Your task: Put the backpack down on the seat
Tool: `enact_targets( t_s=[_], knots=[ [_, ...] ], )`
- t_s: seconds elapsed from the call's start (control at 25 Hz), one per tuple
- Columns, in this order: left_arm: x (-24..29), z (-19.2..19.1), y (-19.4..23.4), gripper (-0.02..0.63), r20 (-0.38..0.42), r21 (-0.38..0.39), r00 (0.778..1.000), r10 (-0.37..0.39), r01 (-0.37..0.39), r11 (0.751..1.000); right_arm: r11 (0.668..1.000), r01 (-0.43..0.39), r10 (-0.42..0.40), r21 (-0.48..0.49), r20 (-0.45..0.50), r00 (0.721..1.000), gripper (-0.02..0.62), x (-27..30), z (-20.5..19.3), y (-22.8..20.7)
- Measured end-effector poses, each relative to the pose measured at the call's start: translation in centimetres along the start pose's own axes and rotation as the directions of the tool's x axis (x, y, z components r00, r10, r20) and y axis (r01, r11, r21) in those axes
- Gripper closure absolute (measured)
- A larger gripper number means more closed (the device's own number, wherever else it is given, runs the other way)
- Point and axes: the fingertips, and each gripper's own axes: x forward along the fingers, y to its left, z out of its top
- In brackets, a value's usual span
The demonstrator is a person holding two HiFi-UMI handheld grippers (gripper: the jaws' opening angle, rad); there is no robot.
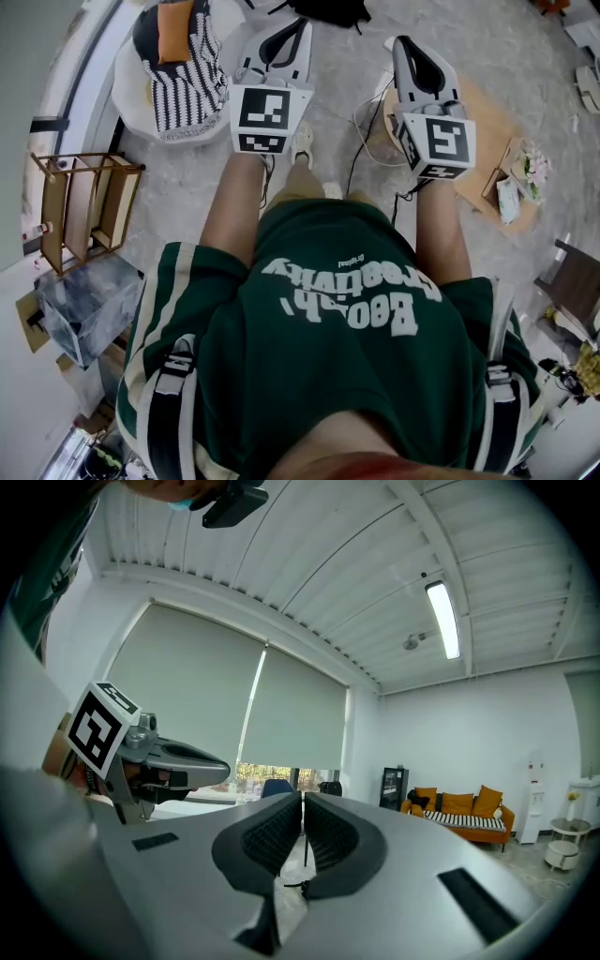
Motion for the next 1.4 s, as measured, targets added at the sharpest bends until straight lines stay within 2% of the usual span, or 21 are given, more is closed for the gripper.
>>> enact_targets(
  t_s=[0.48,0.8,1.0,1.4],
  knots=[
    [15.3,-3.5,13.3,0.588,-0.014,0.005,0.996,-0.092,0.092,0.996,0.998,0.066,-0.066,0.003,-0.053,0.996,0.560,20.3,-1.1,-3.5],
    [21.7,-4.8,21.9,0.588,0.004,-0.010,0.991,-0.136,0.136,0.991,0.993,0.106,-0.110,-0.051,-0.076,0.991,0.560,30.4,-0.3,-3.1],
    [24.6,-5.8,23.5,0.588,-0.010,-0.024,0.988,-0.154,0.153,0.988,0.992,0.111,-0.117,-0.064,-0.094,0.989,0.560,33.2,-0.9,-3.6],
    [31.4,-6.8,25.1,0.588,-0.024,-0.034,0.985,-0.170,0.169,0.985,0.992,0.117,-0.122,-0.055,-0.099,0.988,0.560,38.5,-2.2,-8.0]
  ],
)
